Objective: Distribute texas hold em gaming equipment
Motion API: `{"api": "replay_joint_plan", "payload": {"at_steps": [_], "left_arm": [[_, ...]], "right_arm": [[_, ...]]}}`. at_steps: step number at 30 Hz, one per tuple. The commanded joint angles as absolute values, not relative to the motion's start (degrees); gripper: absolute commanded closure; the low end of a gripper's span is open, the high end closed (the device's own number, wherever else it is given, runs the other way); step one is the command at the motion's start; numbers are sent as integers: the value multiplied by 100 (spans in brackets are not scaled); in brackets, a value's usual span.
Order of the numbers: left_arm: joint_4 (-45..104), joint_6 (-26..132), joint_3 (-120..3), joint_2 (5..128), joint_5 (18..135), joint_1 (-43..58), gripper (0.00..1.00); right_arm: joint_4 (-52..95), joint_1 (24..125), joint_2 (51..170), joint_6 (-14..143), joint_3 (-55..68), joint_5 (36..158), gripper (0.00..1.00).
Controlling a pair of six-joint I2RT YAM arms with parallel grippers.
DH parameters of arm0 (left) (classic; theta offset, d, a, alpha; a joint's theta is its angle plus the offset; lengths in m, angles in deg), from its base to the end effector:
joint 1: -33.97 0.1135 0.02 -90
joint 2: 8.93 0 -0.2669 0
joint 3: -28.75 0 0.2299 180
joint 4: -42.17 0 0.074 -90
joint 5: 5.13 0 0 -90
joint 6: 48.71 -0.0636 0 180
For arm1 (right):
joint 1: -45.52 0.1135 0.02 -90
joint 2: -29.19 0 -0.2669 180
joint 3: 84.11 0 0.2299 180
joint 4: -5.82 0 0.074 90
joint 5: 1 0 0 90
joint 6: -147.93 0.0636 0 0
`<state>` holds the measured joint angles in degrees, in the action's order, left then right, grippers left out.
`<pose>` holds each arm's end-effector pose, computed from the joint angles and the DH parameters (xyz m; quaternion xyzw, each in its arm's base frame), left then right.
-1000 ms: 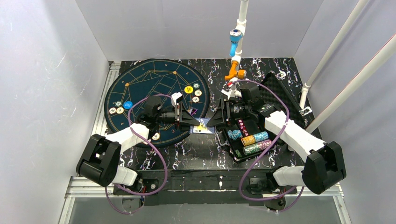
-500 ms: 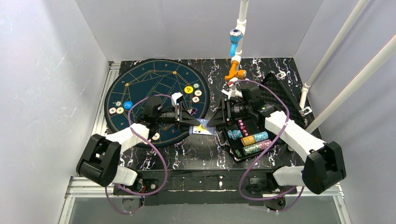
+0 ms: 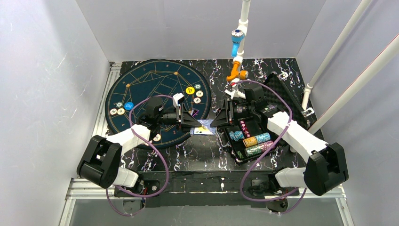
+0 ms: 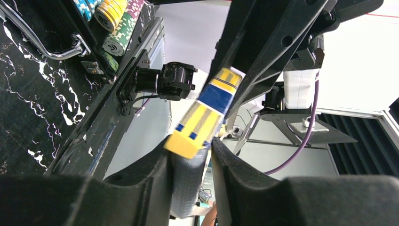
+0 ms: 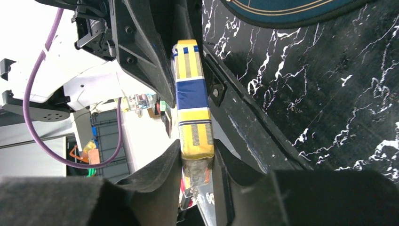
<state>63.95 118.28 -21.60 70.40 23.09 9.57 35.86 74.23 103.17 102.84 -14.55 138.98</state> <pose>0.2272 -0.1646 0.2514 0.0192 0.7275 -0.6831 0.0615 0.2137 0.1726 0.2873 -0.0819 0.8217 0.5523 0.1141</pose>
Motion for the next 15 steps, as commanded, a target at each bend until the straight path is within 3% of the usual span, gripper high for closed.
{"api": "replay_joint_plan", "payload": {"at_steps": [1,4,6,10,15], "left_arm": [[6468,11726,-2247,6945,2120,911,77],[6471,11692,-2214,6859,2035,910,97],[6475,11679,-2171,6790,1983,905,100],[6464,11679,-2095,6639,1832,910,100],[6387,11670,-2064,6487,1560,910,100]], "right_arm": [[3524,7365,10179,10124,-1427,13808,63],[3640,7356,10109,9928,-1421,13723,53],[3760,7345,10064,9744,-1373,13652,48],[4364,7279,9914,8988,-1156,13287,5],[5083,7280,9436,7674,-978,12920,2]]}}
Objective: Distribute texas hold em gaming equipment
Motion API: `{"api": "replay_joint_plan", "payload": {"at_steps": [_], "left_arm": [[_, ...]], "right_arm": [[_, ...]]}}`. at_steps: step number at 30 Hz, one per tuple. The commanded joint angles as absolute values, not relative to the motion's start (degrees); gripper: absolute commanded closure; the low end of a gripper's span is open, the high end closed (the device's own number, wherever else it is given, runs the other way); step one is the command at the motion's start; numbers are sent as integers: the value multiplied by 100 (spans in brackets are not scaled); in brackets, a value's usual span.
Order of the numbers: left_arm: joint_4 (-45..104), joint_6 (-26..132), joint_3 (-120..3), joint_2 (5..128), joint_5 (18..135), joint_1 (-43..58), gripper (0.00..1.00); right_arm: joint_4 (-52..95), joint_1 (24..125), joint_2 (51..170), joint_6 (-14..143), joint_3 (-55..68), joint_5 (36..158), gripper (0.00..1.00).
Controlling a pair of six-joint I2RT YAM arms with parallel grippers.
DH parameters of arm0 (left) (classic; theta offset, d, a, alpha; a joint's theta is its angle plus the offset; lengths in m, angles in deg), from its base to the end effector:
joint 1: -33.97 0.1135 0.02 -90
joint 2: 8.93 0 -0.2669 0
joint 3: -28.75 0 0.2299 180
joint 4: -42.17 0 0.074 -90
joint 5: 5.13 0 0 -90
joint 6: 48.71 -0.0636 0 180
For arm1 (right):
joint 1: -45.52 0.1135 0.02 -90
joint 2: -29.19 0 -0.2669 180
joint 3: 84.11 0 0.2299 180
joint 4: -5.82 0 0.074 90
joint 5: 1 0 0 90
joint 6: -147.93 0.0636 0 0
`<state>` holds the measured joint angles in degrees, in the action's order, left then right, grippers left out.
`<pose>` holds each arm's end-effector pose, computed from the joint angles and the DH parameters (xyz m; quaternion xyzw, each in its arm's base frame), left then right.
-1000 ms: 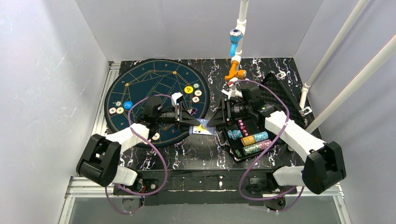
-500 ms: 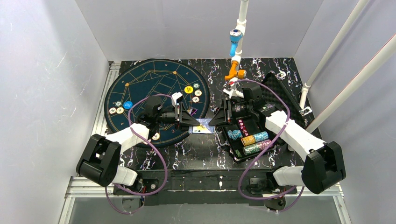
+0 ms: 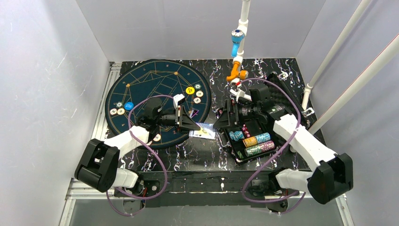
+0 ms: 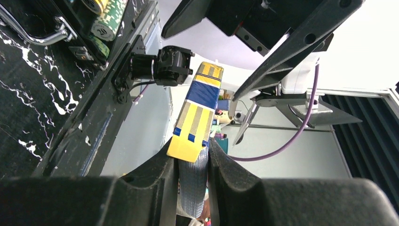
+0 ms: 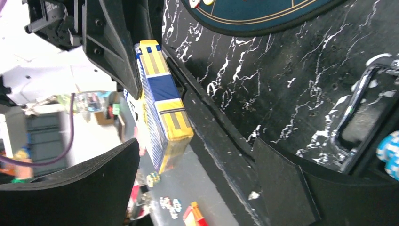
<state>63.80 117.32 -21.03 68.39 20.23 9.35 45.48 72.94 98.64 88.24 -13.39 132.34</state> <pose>0.2178 -0.1630 0.2572 0.0504 0.7208 -0.6891 0.0557 0.2022 0.1541 0.2938 -0.1396 0.8404 0.4864 0.1938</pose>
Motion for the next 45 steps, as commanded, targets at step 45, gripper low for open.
{"api": "replay_joint_plan", "payload": {"at_steps": [45], "left_arm": [[5088,10680,-2740,6434,1266,785,100]], "right_arm": [[6230,10941,10756,3561,774,9445,4]]}}
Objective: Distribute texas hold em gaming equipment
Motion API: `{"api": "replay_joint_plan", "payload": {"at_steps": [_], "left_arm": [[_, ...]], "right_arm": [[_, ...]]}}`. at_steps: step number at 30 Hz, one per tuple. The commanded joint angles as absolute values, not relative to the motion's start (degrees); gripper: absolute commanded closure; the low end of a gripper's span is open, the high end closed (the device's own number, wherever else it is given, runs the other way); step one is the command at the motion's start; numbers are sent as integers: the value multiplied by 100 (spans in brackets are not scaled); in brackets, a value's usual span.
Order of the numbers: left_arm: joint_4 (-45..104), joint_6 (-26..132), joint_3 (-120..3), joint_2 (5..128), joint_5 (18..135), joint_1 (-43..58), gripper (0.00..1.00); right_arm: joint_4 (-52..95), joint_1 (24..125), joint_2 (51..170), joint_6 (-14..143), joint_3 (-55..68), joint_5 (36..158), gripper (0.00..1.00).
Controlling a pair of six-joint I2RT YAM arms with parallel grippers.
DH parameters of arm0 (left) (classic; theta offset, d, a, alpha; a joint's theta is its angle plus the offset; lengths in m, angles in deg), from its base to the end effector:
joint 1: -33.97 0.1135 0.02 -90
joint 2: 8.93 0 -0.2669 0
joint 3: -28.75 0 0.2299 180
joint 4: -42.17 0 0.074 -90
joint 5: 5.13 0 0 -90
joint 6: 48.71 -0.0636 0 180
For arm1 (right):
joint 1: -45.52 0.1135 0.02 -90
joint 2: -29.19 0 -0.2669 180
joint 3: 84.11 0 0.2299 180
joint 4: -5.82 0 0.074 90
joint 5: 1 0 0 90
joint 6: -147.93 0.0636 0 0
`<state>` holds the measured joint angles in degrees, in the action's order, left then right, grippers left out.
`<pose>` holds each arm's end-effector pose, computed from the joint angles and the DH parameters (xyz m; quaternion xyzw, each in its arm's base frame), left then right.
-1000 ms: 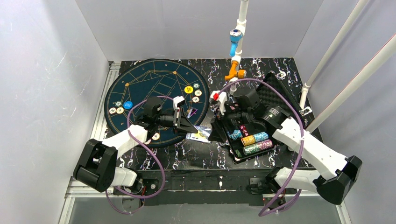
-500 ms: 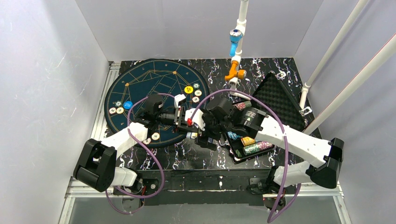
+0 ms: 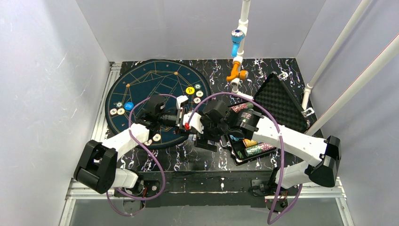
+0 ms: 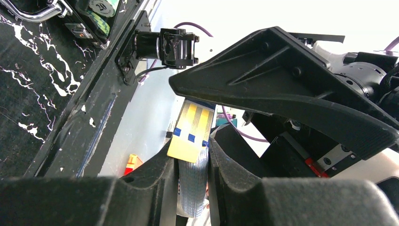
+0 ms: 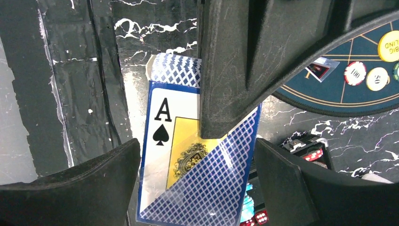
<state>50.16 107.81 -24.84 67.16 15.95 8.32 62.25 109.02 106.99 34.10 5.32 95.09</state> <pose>0.2105 -0.1669 0.2603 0.0969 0.7319 -0.6739 0.0278 0.1216 0.2591 0.3240 -0.6513 0.6528 0.1763 0.3443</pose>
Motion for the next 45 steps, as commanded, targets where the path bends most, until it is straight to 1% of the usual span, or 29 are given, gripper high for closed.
{"api": "replay_joint_plan", "payload": {"at_steps": [1,7,8,9,11,12,16,17,19,21,22,26,27,30,32,34,35,36,40,45], "left_arm": [[5086,10665,-2730,6416,1259,782,100],[5067,10649,-2698,6334,1262,765,100],[5068,10636,-2697,6323,1270,762,100],[5069,10633,-2698,6324,1271,750,100],[5069,10633,-2711,6324,1287,752,100],[5061,10633,-2715,6327,1295,745,100],[5046,10656,-2732,6337,1287,743,100],[5038,10651,-2727,6352,1270,745,97],[5018,10659,-2710,6358,1232,754,74],[4994,10638,-2695,6343,1219,788,46],[4984,10633,-2686,6333,1214,795,43],[4869,10536,-2664,6258,1246,826,43],[4821,10502,-2663,6247,1265,837,44],[4436,10245,-2684,6208,1357,904,46],[3881,9858,-2793,6189,1461,964,48],[2934,9181,-3073,6201,1670,977,51],[2033,8331,-3313,6216,1799,980,53],[1519,7935,-3493,6238,1884,980,56],[840,7485,-3714,6256,1909,1066,62],[668,7380,-3683,6163,1986,1142,66]], "right_arm": [[6222,10937,10766,3625,760,9445,3],[6183,10869,10777,3799,714,9382,2],[6189,10852,10791,3831,713,9421,2],[6190,10839,10802,3859,713,9472,5],[6146,10816,10805,3938,693,9550,14],[6123,10804,10808,3962,688,9577,23],[6118,10792,10823,3925,678,9587,47],[6121,10784,10815,3914,685,9597,52],[6158,10767,10801,3919,702,9653,61],[6166,10737,10783,3973,713,9698,71],[6171,10723,10762,4014,713,9716,78],[6183,10660,10718,4109,705,9789,97],[6182,10648,10710,4125,711,9788,99],[6181,10634,10682,4129,713,9790,99],[6185,10626,10650,4095,705,9788,99],[6174,10625,10630,4082,713,9766,99],[6173,10625,10612,4068,720,9763,99],[6173,10625,10599,4056,729,9758,99],[6181,10625,10580,3969,709,9761,99],[6232,10625,10515,3766,687,9831,99]]}}
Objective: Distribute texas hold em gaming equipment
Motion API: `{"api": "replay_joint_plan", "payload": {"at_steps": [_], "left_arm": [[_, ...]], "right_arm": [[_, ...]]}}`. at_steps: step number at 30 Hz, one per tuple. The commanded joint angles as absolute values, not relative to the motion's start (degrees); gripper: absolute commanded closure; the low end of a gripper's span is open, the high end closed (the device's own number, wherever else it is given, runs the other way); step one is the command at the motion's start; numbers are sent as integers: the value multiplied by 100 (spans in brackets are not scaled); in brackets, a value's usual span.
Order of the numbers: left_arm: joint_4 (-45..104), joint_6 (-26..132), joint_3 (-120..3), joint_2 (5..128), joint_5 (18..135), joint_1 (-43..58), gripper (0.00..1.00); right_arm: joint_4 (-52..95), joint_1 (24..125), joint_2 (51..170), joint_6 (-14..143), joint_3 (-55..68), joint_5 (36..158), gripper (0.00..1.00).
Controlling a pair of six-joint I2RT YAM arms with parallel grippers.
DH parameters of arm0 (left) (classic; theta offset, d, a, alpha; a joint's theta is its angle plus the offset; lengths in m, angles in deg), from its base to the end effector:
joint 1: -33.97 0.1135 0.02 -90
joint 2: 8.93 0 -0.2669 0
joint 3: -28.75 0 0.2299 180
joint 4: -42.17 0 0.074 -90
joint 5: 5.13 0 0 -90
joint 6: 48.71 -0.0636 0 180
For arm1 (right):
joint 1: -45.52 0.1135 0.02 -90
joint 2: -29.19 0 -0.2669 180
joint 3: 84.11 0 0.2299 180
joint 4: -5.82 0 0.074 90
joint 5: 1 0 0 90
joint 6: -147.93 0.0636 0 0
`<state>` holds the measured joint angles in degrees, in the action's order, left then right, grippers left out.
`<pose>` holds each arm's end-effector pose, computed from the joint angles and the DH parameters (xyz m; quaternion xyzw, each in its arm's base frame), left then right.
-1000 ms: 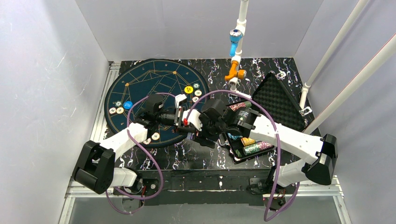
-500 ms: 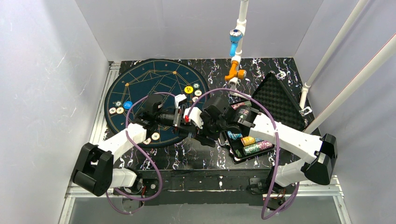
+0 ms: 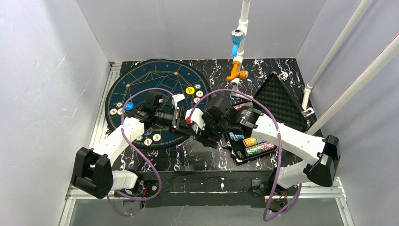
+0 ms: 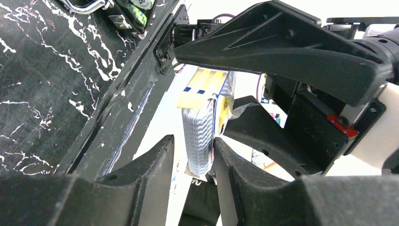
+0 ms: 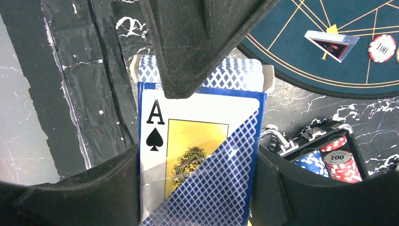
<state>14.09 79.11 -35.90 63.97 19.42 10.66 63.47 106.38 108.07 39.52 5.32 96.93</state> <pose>0.2067 -0.1520 0.2761 0.1473 0.7755 -0.6085 0.0817 0.1325 0.2556 0.3171 -0.6118 0.6989 0.1921 0.3168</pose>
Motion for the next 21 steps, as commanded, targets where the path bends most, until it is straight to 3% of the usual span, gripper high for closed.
{"api": "replay_joint_plan", "payload": {"at_steps": [1,11,17,21], "left_arm": [[642,7348,-3683,6155,2003,1152,66],[88,6862,-3831,6101,2120,1407,69],[900,7331,-3845,5779,1693,1404,49],[1272,7656,-3802,5851,1760,1340,45]], "right_arm": [[6238,10625,10508,3751,681,9832,99],[6344,10625,10418,3590,545,9907,99],[6367,10625,10502,3579,541,9869,99],[6304,10625,10528,3607,584,9892,99]]}}
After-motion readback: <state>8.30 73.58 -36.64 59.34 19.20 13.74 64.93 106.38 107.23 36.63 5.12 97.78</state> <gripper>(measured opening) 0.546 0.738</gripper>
